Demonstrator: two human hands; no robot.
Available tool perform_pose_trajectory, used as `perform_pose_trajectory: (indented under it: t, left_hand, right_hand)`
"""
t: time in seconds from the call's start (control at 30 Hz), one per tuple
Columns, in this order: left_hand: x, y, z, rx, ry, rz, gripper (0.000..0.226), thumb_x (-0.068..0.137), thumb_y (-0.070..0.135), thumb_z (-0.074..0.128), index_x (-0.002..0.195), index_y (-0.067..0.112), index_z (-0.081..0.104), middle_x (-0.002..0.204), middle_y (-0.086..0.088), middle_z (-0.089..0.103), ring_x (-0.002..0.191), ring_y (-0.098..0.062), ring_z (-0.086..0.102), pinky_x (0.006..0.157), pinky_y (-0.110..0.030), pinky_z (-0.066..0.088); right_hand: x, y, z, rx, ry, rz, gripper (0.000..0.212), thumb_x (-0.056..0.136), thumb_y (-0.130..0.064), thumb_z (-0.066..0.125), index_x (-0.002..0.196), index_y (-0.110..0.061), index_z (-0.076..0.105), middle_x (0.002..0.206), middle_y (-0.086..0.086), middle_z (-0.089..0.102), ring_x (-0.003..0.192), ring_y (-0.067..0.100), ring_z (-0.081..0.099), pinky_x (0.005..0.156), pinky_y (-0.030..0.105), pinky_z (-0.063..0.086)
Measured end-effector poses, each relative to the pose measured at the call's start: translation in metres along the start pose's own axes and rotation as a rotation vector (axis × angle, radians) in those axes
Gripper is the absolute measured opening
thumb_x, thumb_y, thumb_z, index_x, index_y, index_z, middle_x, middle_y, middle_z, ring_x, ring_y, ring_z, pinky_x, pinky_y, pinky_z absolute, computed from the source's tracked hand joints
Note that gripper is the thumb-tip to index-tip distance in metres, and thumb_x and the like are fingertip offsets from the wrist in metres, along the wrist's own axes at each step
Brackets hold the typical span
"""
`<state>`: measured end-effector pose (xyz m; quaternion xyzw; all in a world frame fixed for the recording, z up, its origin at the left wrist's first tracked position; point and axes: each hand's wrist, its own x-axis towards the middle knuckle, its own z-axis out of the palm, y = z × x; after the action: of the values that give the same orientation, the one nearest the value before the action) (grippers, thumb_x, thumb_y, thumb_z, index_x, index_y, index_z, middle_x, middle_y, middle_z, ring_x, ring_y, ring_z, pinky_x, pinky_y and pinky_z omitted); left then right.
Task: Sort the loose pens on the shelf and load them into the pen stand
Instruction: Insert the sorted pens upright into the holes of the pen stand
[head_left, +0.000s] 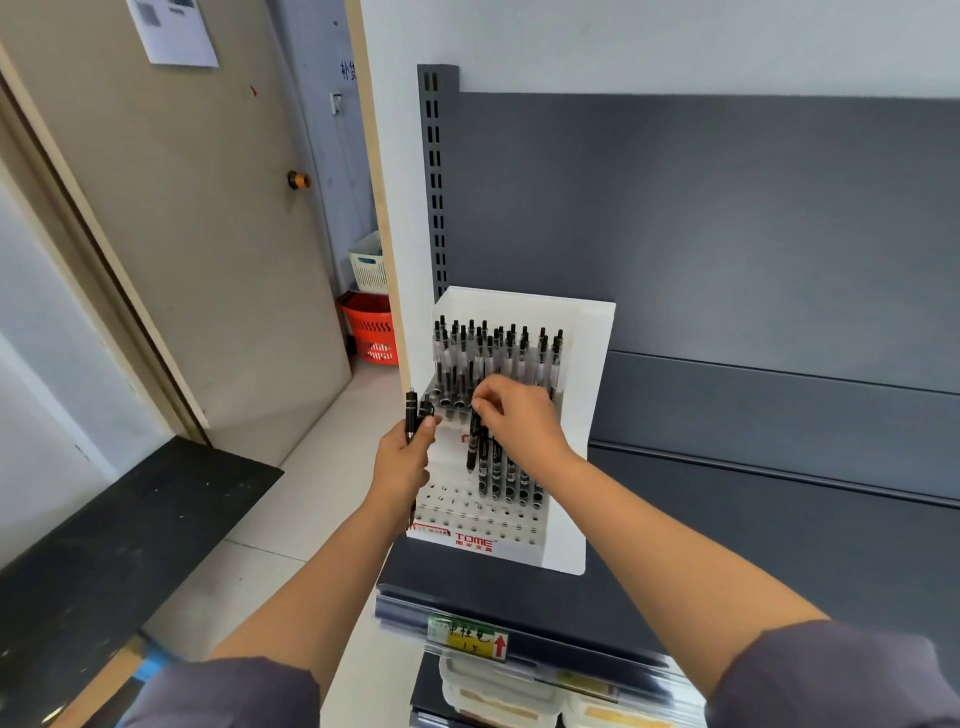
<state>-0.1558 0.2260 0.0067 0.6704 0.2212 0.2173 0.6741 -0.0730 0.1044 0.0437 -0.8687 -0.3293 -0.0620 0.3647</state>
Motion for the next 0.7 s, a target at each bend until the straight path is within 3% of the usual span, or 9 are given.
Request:
perform_pose_trajectory:
  t: [0.1,0.2,0.33,0.5,0.7]
  left_hand:
    - [0.008,-0.001,-0.003,0.026,-0.041,-0.008,0.018,0.097,0.016,0.047,0.108,0.013,0.059,0.068,-0.001,0.035,0.056,-0.012,0.033,0.050,-0.023,0.033]
    - [0.014,-0.002,-0.005,0.088,-0.124,0.051,0.012,0.095,0.014,0.050,0.103,0.013,0.059,0.068,0.002,0.046,0.060,-0.012,0.044,0.053,-0.021,0.043]
    - [0.024,-0.004,-0.008,0.092,-0.191,0.075,0.007,0.091,0.011,0.057,0.097,0.015,0.060,0.075,0.006,0.057,0.069,-0.009,0.055,0.056,-0.016,0.050]
    - [0.031,-0.008,-0.012,-0.022,-0.197,0.044,0.020,0.090,0.001,0.056,0.092,0.021,0.053,0.082,-0.004,0.061,0.071,-0.014,0.059,0.057,-0.017,0.052]
    - [0.032,-0.008,-0.015,0.023,-0.273,0.080,0.015,0.091,0.004,0.055,0.099,0.016,0.054,0.094,-0.008,0.066,0.087,-0.014,0.064,0.075,-0.025,0.049]
  right_hand:
    - [0.002,0.001,0.005,-0.169,-0.049,-0.035,0.016,0.094,-0.027,0.053,0.099,-0.020,0.066,0.089,-0.003,0.070,0.086,0.018,0.062,0.066,0.028,0.046]
    - [0.007,0.003,0.008,-0.354,-0.019,-0.094,0.019,0.092,-0.032,0.053,0.098,-0.024,0.069,0.100,-0.004,0.065,0.101,0.022,0.051,0.076,0.033,0.039]
    - [0.009,0.003,0.014,-0.427,-0.074,-0.033,0.022,0.092,-0.035,0.053,0.105,-0.027,0.069,0.107,-0.003,0.056,0.109,0.023,0.043,0.084,0.036,0.032]
    - [0.007,-0.002,0.022,-0.494,-0.046,0.036,0.023,0.092,-0.038,0.052,0.105,-0.027,0.068,0.109,-0.003,0.054,0.111,0.024,0.042,0.088,0.038,0.033]
    - [0.005,-0.006,0.023,-0.450,-0.048,0.078,0.024,0.095,-0.036,0.048,0.111,-0.026,0.063,0.113,-0.003,0.055,0.113,0.023,0.044,0.090,0.038,0.033]
